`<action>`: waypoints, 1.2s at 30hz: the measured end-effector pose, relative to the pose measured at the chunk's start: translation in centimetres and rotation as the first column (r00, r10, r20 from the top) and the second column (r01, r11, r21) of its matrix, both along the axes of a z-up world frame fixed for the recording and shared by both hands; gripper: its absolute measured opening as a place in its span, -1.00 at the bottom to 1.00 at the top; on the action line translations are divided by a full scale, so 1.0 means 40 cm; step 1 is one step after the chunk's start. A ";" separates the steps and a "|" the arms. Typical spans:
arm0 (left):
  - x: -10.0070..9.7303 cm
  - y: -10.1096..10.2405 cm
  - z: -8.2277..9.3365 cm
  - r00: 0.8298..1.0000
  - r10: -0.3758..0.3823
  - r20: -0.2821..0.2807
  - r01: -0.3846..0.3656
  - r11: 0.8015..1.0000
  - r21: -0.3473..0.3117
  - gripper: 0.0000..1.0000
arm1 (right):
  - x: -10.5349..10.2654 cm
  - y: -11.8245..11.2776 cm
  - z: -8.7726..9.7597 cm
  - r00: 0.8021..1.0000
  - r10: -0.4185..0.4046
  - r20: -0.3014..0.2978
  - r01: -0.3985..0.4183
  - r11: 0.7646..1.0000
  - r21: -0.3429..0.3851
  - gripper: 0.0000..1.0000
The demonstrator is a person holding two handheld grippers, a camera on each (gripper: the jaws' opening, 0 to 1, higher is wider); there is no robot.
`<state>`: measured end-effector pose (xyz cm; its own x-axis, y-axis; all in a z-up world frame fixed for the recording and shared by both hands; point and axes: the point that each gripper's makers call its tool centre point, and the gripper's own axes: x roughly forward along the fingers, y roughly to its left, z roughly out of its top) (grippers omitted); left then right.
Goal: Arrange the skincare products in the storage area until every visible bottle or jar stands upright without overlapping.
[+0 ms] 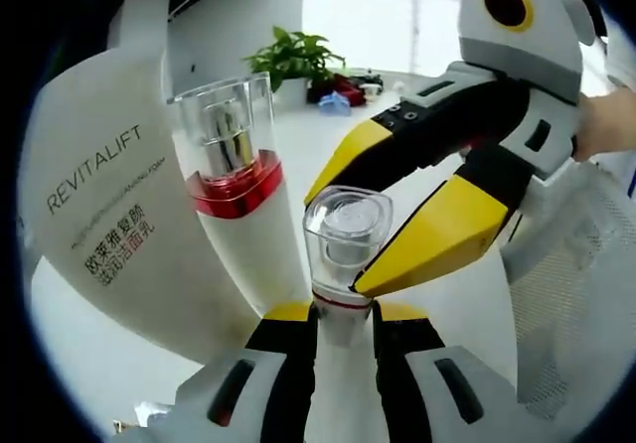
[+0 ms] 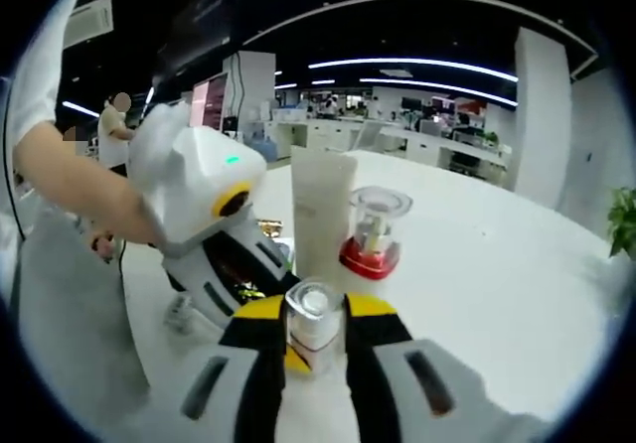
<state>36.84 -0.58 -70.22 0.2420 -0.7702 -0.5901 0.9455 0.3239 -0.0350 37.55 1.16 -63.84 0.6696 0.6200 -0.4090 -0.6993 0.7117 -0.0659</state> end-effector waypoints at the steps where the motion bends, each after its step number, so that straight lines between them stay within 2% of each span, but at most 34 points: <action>1: 0.003 0.001 -0.003 1.000 0.000 -0.001 0.000 1.000 0.000 -0.63 | 0.001 0.000 0.000 1.000 -0.002 0.000 0.002 1.000 0.000 -0.57; 7: 0.004 0.002 -0.005 1.000 -0.002 0.001 0.002 1.000 0.004 -0.63 | -0.001 0.001 0.001 1.000 -0.008 -0.011 0.009 0.999 0.031 -0.56; 21: -0.002 0.004 -0.004 1.000 0.000 -0.007 0.000 1.000 0.007 -0.56 | 0.001 0.001 -0.004 1.000 -0.016 -0.022 0.017 0.999 0.043 -0.54; 36: -0.015 0.028 -0.001 1.000 0.009 -0.022 -0.009 1.000 0.025 -0.45 | -0.012 0.004 -0.001 0.999 0.001 -0.032 0.000 0.998 0.057 -0.27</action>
<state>36.26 0.56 -70.24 0.2355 -0.7534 -0.6140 0.9416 0.3333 -0.0479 37.06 1.34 -63.87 0.6563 0.6432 -0.3944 -0.7008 0.7134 -0.0028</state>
